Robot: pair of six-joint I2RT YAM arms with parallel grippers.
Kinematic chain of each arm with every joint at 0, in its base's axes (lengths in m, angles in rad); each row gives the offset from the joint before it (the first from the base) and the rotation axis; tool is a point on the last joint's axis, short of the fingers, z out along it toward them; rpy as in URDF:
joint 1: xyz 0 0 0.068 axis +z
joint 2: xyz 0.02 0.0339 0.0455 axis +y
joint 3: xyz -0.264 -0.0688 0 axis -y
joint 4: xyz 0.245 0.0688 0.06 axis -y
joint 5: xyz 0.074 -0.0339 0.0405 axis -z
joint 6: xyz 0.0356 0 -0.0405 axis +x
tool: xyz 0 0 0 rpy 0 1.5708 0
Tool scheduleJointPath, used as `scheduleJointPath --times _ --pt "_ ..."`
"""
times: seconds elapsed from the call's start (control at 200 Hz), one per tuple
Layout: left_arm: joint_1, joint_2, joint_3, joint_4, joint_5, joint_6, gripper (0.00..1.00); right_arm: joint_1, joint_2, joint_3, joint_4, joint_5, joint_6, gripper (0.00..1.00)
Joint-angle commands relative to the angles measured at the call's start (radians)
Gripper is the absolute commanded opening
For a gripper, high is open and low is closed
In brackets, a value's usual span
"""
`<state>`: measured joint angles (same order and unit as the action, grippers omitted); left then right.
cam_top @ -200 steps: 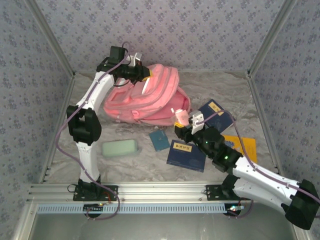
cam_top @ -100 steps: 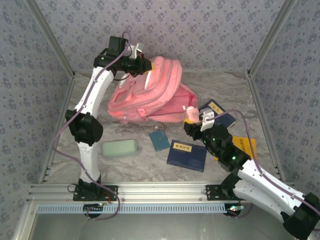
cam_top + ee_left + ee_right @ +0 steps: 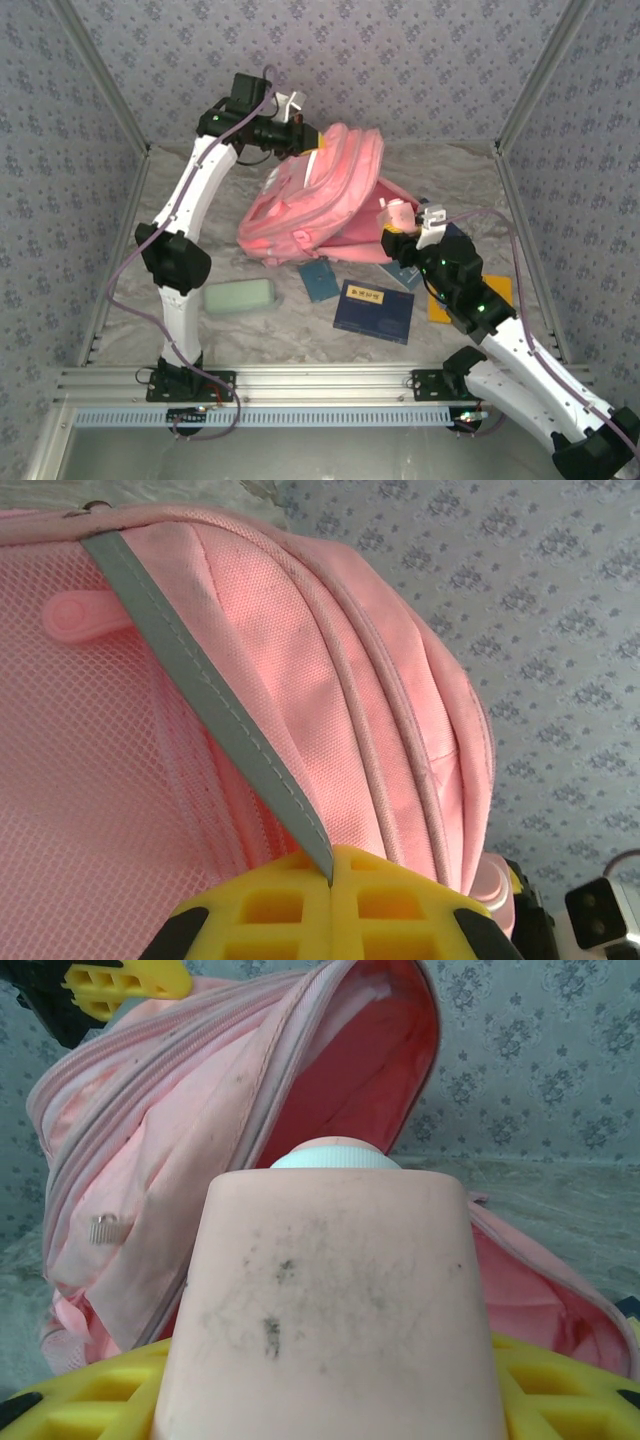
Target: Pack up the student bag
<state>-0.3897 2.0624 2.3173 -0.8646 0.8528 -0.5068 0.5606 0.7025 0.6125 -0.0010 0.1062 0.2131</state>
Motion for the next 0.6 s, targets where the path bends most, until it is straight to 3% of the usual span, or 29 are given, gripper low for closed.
scheduleJointPath --times 0.0,0.15,0.3,0.455,0.595 --pt "-0.003 -0.134 -0.002 0.109 0.111 0.048 0.0 -0.019 0.02 0.019 0.03 -0.054 0.036 0.06" --pt "0.018 -0.151 -0.017 0.114 0.164 0.059 0.0 -0.067 0.102 -0.027 0.158 -0.136 0.113 0.04" --pt "0.079 -0.189 -0.053 0.134 0.237 0.07 0.0 -0.123 0.296 0.037 0.23 -0.327 0.167 0.02" --pt "0.096 -0.192 -0.053 0.18 0.3 0.037 0.0 -0.133 0.505 0.061 0.554 -0.446 0.28 0.0" --pt "0.086 -0.163 -0.052 0.18 0.339 0.039 0.0 -0.122 0.686 0.143 0.714 -0.508 0.396 0.0"
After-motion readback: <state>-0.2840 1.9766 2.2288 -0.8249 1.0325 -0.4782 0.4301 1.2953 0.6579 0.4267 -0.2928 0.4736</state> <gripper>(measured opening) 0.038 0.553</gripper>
